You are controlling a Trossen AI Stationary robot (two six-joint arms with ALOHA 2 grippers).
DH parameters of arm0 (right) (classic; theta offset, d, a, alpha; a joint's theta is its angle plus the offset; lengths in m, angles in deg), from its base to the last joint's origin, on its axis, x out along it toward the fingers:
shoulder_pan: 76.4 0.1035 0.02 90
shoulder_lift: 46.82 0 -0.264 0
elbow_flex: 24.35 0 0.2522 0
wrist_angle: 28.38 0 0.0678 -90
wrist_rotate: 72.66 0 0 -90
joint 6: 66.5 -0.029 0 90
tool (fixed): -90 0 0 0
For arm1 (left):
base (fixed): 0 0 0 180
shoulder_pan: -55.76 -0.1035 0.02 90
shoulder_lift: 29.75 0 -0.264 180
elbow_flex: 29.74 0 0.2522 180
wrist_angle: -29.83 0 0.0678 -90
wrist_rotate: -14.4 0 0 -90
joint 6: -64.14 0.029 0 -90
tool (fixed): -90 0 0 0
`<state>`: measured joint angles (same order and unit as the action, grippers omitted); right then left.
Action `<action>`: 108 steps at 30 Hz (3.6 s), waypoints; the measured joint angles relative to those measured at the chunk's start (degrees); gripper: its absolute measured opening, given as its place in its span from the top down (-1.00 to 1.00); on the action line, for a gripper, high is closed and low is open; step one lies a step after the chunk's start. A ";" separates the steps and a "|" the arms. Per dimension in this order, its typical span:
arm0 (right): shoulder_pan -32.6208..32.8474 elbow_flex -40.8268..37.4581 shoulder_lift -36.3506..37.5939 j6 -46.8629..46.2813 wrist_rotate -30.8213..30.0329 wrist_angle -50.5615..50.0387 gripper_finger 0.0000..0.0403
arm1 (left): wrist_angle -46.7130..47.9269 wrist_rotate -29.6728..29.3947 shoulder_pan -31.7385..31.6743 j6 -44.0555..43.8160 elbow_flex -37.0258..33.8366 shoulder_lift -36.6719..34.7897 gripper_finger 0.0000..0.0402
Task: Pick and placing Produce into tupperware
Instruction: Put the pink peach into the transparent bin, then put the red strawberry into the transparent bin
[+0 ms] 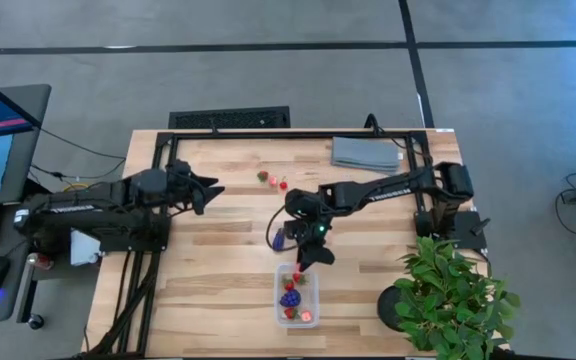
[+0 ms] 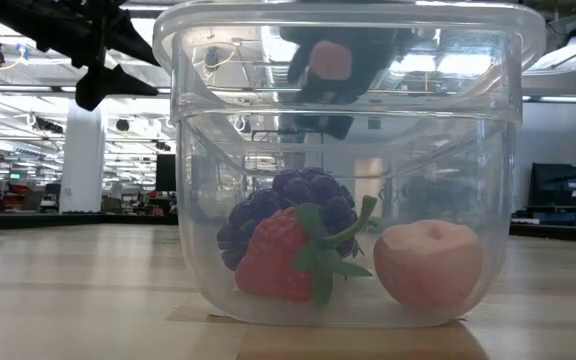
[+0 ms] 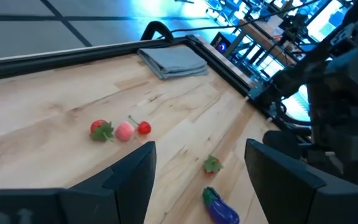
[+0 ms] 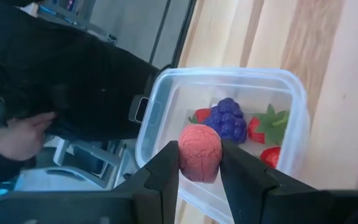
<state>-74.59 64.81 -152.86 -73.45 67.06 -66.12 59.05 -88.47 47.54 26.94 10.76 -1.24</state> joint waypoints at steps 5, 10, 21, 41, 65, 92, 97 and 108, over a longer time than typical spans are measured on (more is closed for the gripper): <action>2.33 0.00 0.00 0.48 -2.99 0.30 0.34 | 0.02 -4.00 3.74 -1.63 0.00 -0.01 -0.17; 4.34 -0.02 0.00 1.47 -6.18 1.62 0.34 | 0.04 -8.10 7.16 -2.81 0.00 0.00 -0.17; 6.08 -0.02 -0.02 1.45 -11.58 2.10 0.34 | 0.13 -13.58 11.60 -3.76 0.00 -0.01 -0.17; 7.46 -1.75 -0.24 -1.65 -16.92 3.46 -0.16 | 2.03 -15.44 12.39 -3.94 0.00 -0.02 -0.17; -9.26 6.77 0.50 5.33 -30.73 -12.03 -0.24 | 10.66 -15.86 12.39 9.53 0.00 6.42 -0.17; -15.78 6.60 -9.93 -6.58 -51.16 -0.33 -0.24 | 10.53 -15.95 1.81 30.11 0.00 13.84 -0.17; -14.65 6.71 -11.43 -6.63 -54.76 -0.40 -0.24 | 10.35 -14.54 1.68 29.69 0.00 13.84 -0.17; -13.65 7.11 -9.53 -7.16 -52.49 -13.92 -0.24 | 9.36 -12.91 1.70 27.76 0.00 13.84 -0.17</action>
<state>-88.23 71.92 -162.39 -80.60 14.57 -80.04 68.41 -101.39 49.24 54.70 10.76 12.60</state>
